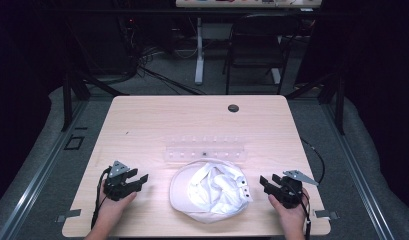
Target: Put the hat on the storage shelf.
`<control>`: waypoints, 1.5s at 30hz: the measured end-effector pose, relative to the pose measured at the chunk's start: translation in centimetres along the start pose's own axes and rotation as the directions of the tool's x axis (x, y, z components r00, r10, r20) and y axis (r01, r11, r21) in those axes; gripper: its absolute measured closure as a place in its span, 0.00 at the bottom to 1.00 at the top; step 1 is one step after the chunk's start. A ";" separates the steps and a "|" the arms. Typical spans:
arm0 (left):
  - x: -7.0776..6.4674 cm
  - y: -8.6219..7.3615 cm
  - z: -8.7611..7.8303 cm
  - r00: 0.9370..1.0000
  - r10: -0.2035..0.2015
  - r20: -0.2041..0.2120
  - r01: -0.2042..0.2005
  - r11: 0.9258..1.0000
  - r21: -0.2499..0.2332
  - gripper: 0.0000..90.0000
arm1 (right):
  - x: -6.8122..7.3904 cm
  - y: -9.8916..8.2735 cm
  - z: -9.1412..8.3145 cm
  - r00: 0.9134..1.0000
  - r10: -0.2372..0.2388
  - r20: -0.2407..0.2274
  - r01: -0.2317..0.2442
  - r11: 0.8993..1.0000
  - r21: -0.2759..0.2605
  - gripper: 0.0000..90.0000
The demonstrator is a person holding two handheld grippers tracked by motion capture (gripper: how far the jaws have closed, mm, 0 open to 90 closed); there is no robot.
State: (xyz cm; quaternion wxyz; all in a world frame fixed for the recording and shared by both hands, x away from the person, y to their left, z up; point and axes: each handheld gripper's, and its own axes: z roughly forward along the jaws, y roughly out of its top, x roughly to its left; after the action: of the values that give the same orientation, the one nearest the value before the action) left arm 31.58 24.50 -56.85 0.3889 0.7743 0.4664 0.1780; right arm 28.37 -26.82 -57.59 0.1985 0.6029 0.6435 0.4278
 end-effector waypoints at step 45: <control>-0.7 0.2 0.4 1.000 0.006 0.020 -0.006 1.000 0.020 0.53 | 5.6 7.2 -2.1 0.984 -0.084 -0.154 0.128 0.944 0.303 0.46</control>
State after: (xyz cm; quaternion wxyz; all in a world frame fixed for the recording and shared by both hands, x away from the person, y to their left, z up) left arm 31.63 23.66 -56.90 0.3853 0.7813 0.4619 0.1665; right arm 30.01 -22.81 -49.30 0.0782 0.5597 0.7468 0.3506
